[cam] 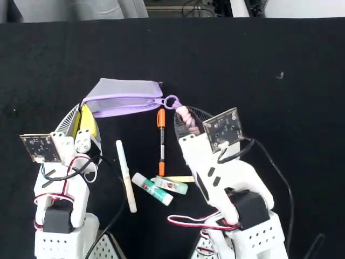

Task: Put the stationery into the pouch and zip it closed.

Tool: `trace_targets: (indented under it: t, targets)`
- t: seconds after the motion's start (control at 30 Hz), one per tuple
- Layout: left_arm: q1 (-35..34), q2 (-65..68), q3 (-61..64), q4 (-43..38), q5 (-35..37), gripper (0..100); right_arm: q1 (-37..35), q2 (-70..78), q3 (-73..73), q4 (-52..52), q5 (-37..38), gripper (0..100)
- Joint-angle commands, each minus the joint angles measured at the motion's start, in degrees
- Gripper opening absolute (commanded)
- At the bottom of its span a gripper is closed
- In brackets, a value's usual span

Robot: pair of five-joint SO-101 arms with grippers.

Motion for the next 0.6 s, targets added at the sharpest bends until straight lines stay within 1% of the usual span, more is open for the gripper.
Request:
trace_targets:
  t: [0.0, 0.07, 0.17, 0.27, 0.4, 0.47, 0.57]
  targets:
    - [-0.40, -0.18, -0.84, 1.67, -3.78, 5, -0.62, -1.01, -4.62, 2.20, 0.53, 1.1]
    - [1.63, -0.18, -0.92, 3.87, -5.63, 9, -0.62, -1.10, -4.62, 2.37, 0.53, 1.1]
    - [3.47, -0.18, -1.01, 5.19, -5.71, 16, -0.62, -1.10, -4.53, 2.37, 0.53, 1.1]
    - [3.47, -0.18, -1.01, 4.92, -4.48, 17, -0.62, -1.10, -4.53, 2.46, 0.53, 1.1]
    - [3.74, -0.18, -0.84, 4.75, -4.75, 17, -0.70, -1.10, -4.44, 2.46, 0.53, 1.1]
    - [3.82, -0.09, -0.84, 4.75, -4.84, 17, -1.76, -1.10, -4.44, 2.55, 0.53, 1.1]
    - [3.82, -0.09, -0.57, 4.75, -4.84, 19, -3.96, -1.10, -4.53, 3.96, 0.62, 1.1]
